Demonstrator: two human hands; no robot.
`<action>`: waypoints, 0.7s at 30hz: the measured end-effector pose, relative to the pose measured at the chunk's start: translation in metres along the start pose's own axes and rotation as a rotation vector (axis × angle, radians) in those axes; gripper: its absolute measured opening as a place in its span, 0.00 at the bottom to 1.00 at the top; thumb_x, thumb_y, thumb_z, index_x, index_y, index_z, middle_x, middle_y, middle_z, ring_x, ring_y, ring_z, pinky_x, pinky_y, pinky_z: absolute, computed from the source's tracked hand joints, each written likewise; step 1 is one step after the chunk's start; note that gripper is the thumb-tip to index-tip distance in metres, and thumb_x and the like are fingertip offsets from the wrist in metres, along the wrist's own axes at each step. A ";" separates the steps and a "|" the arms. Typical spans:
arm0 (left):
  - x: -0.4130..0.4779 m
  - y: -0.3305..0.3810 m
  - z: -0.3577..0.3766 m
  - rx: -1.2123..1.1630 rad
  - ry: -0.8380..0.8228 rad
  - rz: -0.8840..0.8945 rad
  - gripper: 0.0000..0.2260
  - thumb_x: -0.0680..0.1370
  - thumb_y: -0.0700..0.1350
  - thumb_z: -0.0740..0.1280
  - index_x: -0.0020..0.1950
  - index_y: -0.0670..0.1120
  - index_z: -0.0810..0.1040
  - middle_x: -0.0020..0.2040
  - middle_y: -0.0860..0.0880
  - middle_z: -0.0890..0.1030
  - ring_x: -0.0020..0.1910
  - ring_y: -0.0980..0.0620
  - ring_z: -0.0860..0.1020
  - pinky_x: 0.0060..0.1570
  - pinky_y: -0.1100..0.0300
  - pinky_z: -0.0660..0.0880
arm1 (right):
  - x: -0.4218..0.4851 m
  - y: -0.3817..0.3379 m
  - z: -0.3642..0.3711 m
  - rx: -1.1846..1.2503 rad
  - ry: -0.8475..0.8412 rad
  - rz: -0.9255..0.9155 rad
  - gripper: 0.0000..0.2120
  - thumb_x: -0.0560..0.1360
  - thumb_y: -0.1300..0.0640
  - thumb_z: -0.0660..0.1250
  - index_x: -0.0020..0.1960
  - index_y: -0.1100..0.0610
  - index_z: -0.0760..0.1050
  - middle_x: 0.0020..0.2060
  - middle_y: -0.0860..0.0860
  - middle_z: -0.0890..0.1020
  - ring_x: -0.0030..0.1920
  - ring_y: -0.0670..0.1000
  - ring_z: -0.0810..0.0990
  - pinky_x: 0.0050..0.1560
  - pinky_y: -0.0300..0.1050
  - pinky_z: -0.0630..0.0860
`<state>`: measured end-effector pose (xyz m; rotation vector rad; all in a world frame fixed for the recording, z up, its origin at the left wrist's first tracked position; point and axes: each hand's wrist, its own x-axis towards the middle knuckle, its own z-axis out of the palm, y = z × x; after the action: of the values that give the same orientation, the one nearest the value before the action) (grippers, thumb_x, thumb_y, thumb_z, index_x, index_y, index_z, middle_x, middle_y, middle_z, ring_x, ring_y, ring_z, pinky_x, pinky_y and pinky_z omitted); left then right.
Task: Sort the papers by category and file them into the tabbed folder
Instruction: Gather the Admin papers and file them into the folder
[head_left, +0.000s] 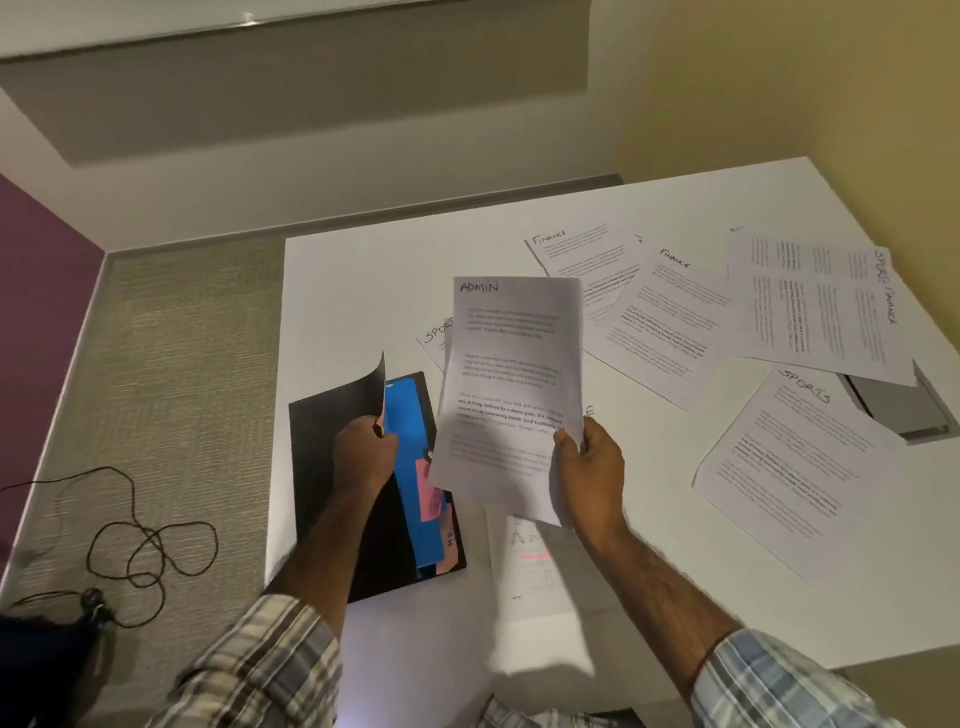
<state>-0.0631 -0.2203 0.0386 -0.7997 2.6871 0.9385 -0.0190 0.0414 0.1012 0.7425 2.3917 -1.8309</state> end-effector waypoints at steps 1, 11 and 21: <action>-0.002 0.000 -0.006 -0.019 -0.001 0.002 0.05 0.80 0.41 0.69 0.50 0.39 0.79 0.45 0.44 0.81 0.41 0.49 0.82 0.30 0.68 0.68 | 0.000 -0.001 0.006 -0.010 -0.014 -0.017 0.08 0.82 0.64 0.63 0.59 0.61 0.79 0.49 0.51 0.84 0.44 0.40 0.80 0.38 0.21 0.71; -0.008 0.003 -0.034 -0.121 0.006 0.007 0.05 0.79 0.40 0.69 0.49 0.38 0.81 0.43 0.45 0.81 0.32 0.56 0.75 0.29 0.68 0.67 | -0.019 0.008 0.053 -0.314 -0.272 0.027 0.10 0.82 0.51 0.60 0.47 0.51 0.77 0.41 0.42 0.81 0.40 0.41 0.80 0.33 0.34 0.71; -0.016 0.004 -0.033 -0.168 -0.007 0.020 0.06 0.78 0.41 0.69 0.48 0.38 0.81 0.42 0.44 0.81 0.36 0.52 0.78 0.30 0.68 0.70 | -0.017 0.008 0.101 -0.454 -0.408 -0.035 0.09 0.81 0.52 0.58 0.50 0.51 0.76 0.46 0.48 0.82 0.46 0.50 0.83 0.46 0.48 0.83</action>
<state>-0.0517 -0.2316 0.0721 -0.8002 2.6412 1.1816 -0.0258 -0.0554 0.0686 0.2550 2.4028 -1.2152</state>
